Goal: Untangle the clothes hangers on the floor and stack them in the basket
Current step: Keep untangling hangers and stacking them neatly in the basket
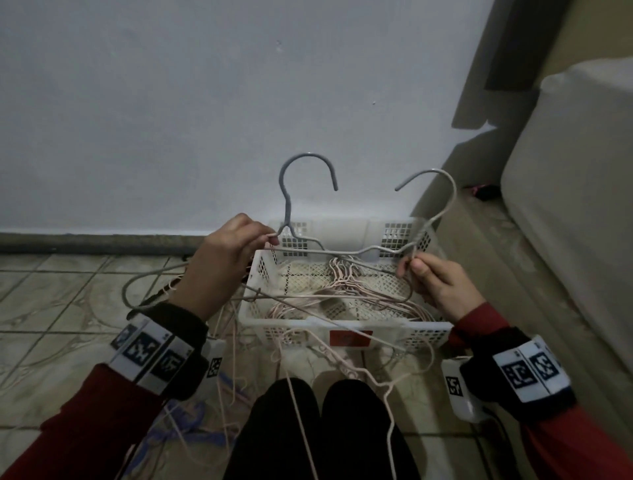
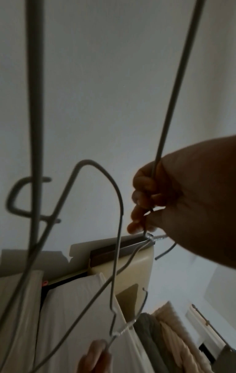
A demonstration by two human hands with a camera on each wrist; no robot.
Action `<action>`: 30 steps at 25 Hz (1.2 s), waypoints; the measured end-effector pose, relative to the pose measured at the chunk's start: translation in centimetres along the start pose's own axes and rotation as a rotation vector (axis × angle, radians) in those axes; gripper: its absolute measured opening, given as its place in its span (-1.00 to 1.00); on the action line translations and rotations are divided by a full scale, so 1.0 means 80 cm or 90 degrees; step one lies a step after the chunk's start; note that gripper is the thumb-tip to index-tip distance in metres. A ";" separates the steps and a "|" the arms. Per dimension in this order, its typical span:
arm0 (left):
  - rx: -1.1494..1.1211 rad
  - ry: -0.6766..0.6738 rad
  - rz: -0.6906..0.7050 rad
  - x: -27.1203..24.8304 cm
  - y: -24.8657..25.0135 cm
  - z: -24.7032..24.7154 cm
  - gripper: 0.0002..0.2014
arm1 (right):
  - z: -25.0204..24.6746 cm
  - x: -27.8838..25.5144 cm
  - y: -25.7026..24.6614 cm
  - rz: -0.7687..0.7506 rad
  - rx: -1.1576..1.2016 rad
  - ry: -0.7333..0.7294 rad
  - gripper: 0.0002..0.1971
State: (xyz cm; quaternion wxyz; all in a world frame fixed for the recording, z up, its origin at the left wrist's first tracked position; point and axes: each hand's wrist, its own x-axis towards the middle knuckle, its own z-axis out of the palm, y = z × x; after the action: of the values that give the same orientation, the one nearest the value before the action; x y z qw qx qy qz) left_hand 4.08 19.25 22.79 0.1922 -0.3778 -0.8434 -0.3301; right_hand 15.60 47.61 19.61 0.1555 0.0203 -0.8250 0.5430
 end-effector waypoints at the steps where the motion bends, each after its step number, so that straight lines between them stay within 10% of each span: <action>1: 0.002 0.031 -0.025 -0.003 0.002 0.000 -0.68 | -0.001 0.002 -0.002 0.025 0.024 -0.003 -0.68; 8: -0.054 0.209 -0.174 -0.025 0.013 0.013 -0.76 | -0.012 0.005 0.007 0.176 0.152 0.017 -0.64; 15: -0.115 0.291 -0.144 -0.027 0.020 0.018 -0.78 | -0.006 -0.003 0.029 0.182 0.169 -0.060 -0.56; 27: -0.268 -0.260 -0.155 -0.018 0.042 0.041 -0.71 | 0.027 -0.007 -0.013 -0.067 -0.190 -0.165 -0.72; 30: -0.207 -0.281 -0.118 -0.025 0.059 0.053 -0.84 | 0.042 -0.001 -0.014 -0.124 -0.220 -0.109 -0.70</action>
State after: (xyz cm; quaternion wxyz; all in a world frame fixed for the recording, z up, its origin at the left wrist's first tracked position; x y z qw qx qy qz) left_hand 8.63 23.58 20.56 -0.0898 -0.3879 -0.8316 -0.3873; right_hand 15.14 44.11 19.33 0.1380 0.1187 -0.9100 0.3724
